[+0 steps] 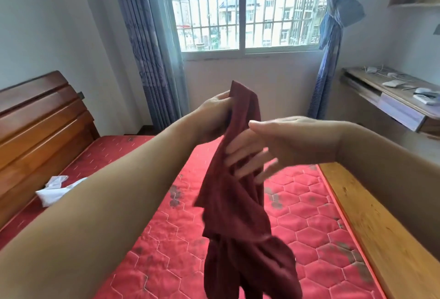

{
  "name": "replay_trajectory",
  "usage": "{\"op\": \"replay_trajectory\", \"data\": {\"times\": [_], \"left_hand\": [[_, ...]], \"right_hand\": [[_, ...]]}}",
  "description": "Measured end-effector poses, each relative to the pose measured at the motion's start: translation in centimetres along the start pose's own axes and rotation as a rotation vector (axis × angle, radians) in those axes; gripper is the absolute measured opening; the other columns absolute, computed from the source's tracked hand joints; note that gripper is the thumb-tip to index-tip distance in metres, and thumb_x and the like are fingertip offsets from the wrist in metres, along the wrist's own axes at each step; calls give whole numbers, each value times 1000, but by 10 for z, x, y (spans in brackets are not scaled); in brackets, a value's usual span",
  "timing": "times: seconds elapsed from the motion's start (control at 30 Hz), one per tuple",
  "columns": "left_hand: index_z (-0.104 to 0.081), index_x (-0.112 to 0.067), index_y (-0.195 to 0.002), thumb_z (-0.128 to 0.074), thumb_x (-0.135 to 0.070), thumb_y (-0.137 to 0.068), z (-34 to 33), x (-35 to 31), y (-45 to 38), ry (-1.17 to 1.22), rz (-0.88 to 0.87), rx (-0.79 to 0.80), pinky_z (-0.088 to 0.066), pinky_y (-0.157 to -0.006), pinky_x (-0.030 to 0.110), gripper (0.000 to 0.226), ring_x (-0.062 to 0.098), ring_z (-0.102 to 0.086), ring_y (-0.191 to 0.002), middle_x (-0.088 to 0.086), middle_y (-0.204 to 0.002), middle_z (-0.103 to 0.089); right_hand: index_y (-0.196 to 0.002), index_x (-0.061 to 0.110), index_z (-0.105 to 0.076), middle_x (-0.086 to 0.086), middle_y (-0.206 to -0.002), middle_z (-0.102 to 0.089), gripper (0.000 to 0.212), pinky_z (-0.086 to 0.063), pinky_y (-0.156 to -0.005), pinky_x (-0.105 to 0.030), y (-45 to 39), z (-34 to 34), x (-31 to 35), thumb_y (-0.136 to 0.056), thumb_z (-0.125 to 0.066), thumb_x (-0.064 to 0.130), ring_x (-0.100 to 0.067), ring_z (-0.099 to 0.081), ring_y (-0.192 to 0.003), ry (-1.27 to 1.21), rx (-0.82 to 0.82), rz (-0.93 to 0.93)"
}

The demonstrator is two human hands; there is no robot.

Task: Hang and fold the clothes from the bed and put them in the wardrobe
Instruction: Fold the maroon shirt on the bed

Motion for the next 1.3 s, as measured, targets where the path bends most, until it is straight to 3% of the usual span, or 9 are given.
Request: {"op": "replay_trajectory", "data": {"times": [0.13,0.23,0.43,0.53,0.67,0.83,1.0,1.13,1.3], "left_hand": [[-69,-15,-85,-53,3,-94,1,-11,3,-110,-76,204,-52,-56,21,25,8,-62,-56,-3,-67,-69],[-77,-18,-76,-65,4,-78,-1,-18,1,-215,-140,275,-53,-64,21,25,10,-65,-71,-6,-80,-69],[-72,-14,-68,-65,13,-81,2,-13,5,-255,-243,151,-48,-59,16,31,4,-59,-66,-7,-85,-56],[-75,-25,-69,-71,-1,-79,7,-7,5,-249,-232,89,-53,-61,23,26,9,-61,-75,-9,-94,-62],[-65,-32,-97,-73,-46,-79,16,8,3,-300,-186,-261,-55,-78,34,24,22,-63,-95,7,-113,-64],[-70,-21,-101,-61,-61,-80,-3,34,18,-70,215,177,-55,-82,33,46,17,-69,-86,1,-96,-73],[-69,-16,-89,-62,-6,-93,10,35,10,-279,-82,-57,-55,-77,37,13,20,-62,-74,7,-82,-69],[-63,-19,-81,-54,-6,-97,37,10,-2,-205,-191,-230,-44,-55,18,22,3,-52,-53,-10,-61,-60],[-67,-20,-92,-55,-13,-98,34,-25,-8,-387,-326,-244,-45,-64,13,15,-1,-55,-66,-9,-77,-63]], "right_hand": [[-102,8,-65,-4,-98,-66,17,-50,-76,-23,-2,52,3,-87,-69,14,-11,-63,-88,481,-816,287],[-133,17,-50,-4,-131,-57,59,-52,-86,-22,-18,58,-4,-81,-77,9,-14,-54,-120,344,-456,258],[-96,21,-71,5,-86,-71,30,-54,-74,-28,-39,34,-5,-88,-59,-5,-8,-67,-82,122,-242,235],[-93,7,-72,0,-74,-68,20,-54,-65,-27,-45,30,-3,-90,-56,-5,-9,-63,-68,174,-416,261],[-63,1,-66,-11,-65,-59,26,-44,-67,-30,-43,50,5,-78,-58,20,-16,-54,-69,539,-996,390],[-49,1,-46,-15,-53,-35,34,-32,-52,-34,-33,59,17,-77,-57,18,-19,-35,-54,646,-1242,431],[-61,2,-60,-8,-58,-45,18,-31,-53,-27,-24,72,13,-76,-62,10,-18,-42,-58,240,-1016,297],[-73,11,-60,1,-55,-59,12,-41,-48,-20,-8,76,-8,-75,-67,1,-12,-52,-50,252,-729,153],[-87,21,-67,2,-82,-72,21,-57,-69,-28,-20,72,-53,-78,-73,4,-16,-68,-75,590,-478,-131]]}}
Point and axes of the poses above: each hand's wrist, its own y-axis away from the middle knuckle, its own z-axis out of the back of the hand, x = y × z, the point moved 2 cm from there along -y, towards the middle knuckle
